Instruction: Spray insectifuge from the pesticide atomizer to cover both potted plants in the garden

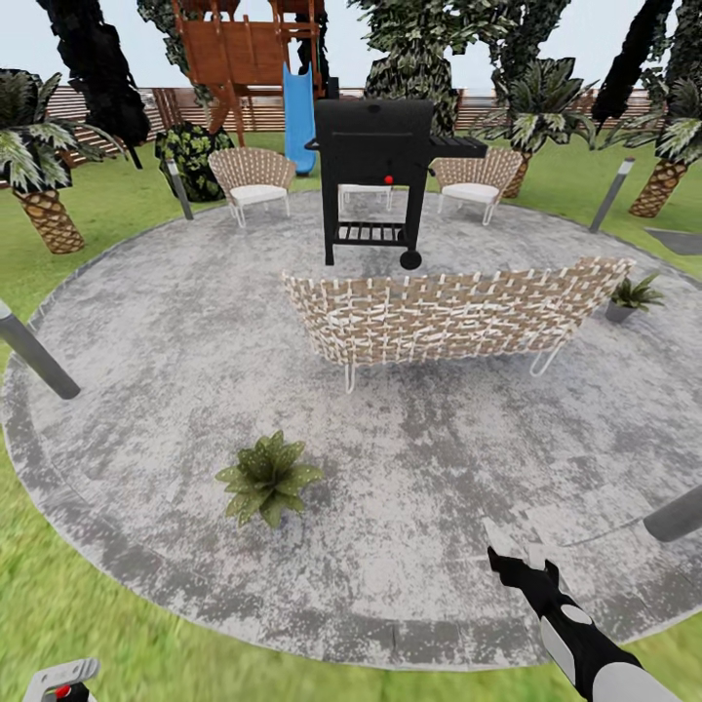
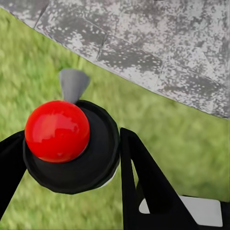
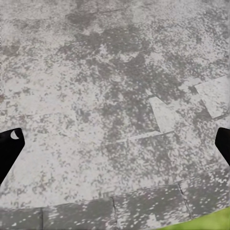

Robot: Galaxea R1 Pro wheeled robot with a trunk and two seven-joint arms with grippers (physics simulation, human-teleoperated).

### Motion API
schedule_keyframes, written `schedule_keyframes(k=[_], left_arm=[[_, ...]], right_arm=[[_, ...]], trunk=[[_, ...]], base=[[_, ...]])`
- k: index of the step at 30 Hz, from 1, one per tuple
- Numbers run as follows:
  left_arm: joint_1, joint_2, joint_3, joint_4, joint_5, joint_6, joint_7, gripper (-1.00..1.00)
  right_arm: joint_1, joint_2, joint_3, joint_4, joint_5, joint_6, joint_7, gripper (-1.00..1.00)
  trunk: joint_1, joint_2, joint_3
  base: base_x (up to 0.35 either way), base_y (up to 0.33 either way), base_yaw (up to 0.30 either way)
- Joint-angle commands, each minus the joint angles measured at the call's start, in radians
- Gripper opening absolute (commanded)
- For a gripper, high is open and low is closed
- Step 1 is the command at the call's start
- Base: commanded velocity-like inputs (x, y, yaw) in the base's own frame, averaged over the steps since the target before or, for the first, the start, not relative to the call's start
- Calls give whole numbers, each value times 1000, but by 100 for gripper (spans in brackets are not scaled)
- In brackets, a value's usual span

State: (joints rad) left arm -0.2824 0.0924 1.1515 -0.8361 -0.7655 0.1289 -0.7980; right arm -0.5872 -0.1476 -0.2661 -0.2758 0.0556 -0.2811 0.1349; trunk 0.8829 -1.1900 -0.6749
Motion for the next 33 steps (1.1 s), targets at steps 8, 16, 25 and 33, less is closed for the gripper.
schedule_keyframes(k=[8,16,25,33], left_arm=[[-1,0,4,-1,-2,8,-7,-100],[-1,0,4,-1,-2,8,-7,-100],[-1,0,4,0,-2,8,-7,-100],[-1,0,4,7,-2,8,-7,-100]], right_arm=[[-1,1,-8,2,6,-3,6,100],[-1,1,-8,3,6,-3,6,100],[-1,1,-8,3,6,-3,6,100],[-1,1,-8,25,12,-4,7,100]], trunk=[[0,-1,12],[0,-1,25],[0,-1,39],[0,-1,43]], base=[[0,0,0],[0,0,0],[0,0,0],[0,0,0]])
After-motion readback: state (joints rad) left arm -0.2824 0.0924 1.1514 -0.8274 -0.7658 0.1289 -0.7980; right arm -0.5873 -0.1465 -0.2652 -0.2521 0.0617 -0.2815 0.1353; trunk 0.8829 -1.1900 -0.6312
